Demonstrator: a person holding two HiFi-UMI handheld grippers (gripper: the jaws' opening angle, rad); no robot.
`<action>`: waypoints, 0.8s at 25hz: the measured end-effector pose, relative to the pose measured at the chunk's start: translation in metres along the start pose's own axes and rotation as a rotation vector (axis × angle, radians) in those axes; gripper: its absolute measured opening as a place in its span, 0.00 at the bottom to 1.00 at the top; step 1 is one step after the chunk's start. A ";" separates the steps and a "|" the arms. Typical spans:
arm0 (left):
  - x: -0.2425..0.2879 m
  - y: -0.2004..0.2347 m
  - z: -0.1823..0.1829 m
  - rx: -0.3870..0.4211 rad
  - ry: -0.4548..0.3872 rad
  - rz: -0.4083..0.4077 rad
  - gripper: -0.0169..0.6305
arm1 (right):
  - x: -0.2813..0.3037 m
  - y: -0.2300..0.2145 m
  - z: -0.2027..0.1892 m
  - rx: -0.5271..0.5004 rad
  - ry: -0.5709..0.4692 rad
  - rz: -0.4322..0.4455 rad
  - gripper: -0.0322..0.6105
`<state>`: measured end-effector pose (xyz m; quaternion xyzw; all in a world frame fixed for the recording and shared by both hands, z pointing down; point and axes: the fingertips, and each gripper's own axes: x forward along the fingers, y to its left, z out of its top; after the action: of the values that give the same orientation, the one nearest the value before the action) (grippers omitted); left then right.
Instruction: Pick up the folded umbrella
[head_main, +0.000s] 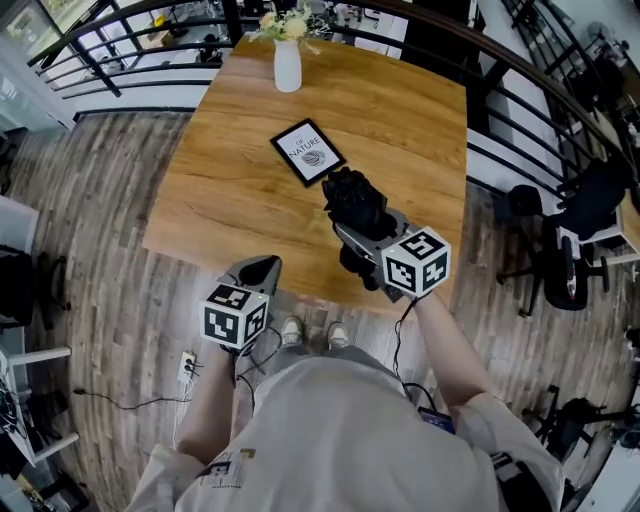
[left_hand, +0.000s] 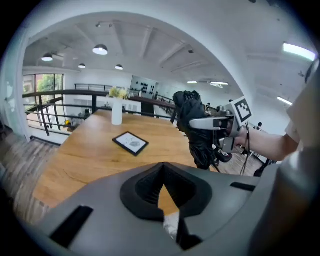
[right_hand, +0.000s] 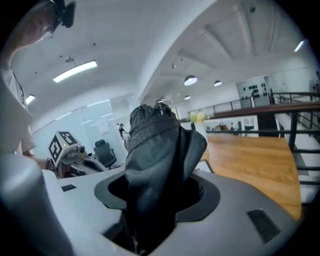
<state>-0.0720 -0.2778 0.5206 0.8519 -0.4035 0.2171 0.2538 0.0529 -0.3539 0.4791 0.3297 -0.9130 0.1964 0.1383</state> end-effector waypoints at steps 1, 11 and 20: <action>-0.009 0.000 0.019 0.022 -0.045 0.014 0.05 | -0.014 0.005 0.023 -0.022 -0.057 -0.018 0.45; -0.123 -0.026 0.179 0.304 -0.433 0.135 0.05 | -0.153 0.067 0.186 -0.176 -0.486 -0.187 0.45; -0.175 -0.069 0.221 0.461 -0.582 0.140 0.05 | -0.234 0.131 0.223 -0.299 -0.686 -0.270 0.46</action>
<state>-0.0826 -0.2734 0.2307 0.8829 -0.4567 0.0677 -0.0853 0.1136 -0.2333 0.1573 0.4695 -0.8731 -0.0803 -0.1037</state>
